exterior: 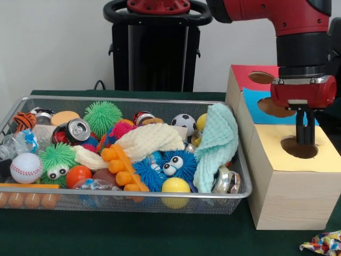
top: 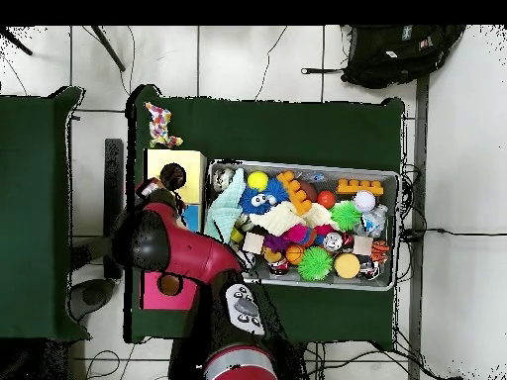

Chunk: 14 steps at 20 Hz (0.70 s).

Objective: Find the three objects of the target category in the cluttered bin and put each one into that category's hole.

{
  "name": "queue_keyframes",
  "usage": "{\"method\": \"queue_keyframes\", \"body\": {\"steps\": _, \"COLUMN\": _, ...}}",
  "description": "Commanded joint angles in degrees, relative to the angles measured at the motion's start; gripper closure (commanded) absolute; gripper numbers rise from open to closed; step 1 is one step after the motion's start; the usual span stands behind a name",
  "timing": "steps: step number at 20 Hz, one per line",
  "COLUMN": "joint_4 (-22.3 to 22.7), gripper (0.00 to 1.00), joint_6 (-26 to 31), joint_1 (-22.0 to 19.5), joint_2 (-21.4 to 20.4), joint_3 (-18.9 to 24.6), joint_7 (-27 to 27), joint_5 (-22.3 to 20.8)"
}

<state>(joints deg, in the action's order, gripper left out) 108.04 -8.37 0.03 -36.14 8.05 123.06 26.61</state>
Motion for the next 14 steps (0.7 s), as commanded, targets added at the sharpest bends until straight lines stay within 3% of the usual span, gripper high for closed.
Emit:
{"method": "queue_keyframes", "body": {"steps": 1, "joint_4": -1.9, "gripper": 1.00, "joint_6": 1.5, "joint_1": -0.3, "joint_2": 1.1, "joint_3": -0.9, "joint_7": 10.8, "joint_5": 3.1}}
{"method": "queue_keyframes", "body": {"steps": 7, "joint_4": -1.6, "gripper": 1.00, "joint_6": 4.5, "joint_1": 0.9, "joint_2": -0.9, "joint_3": -3.3, "joint_7": 9.3, "joint_5": 3.2}}
{"method": "queue_keyframes", "body": {"steps": 8, "joint_4": -1.6, "gripper": 0.00, "joint_6": 3.8, "joint_1": 0.7, "joint_2": -0.8, "joint_3": -3.2, "joint_7": 9.3, "joint_5": 2.6}}
{"method": "queue_keyframes", "body": {"steps": 11, "joint_4": -1.5, "gripper": 0.00, "joint_6": 3.1, "joint_1": 0.3, "joint_2": -1.0, "joint_3": -3.0, "joint_7": 9.2, "joint_5": 1.8}}
{"method": "queue_keyframes", "body": {"steps": 14, "joint_4": -2.9, "gripper": 0.00, "joint_6": 5.1, "joint_1": 2.0, "joint_2": -1.0, "joint_3": -5.1, "joint_7": 8.9, "joint_5": 3.7}}
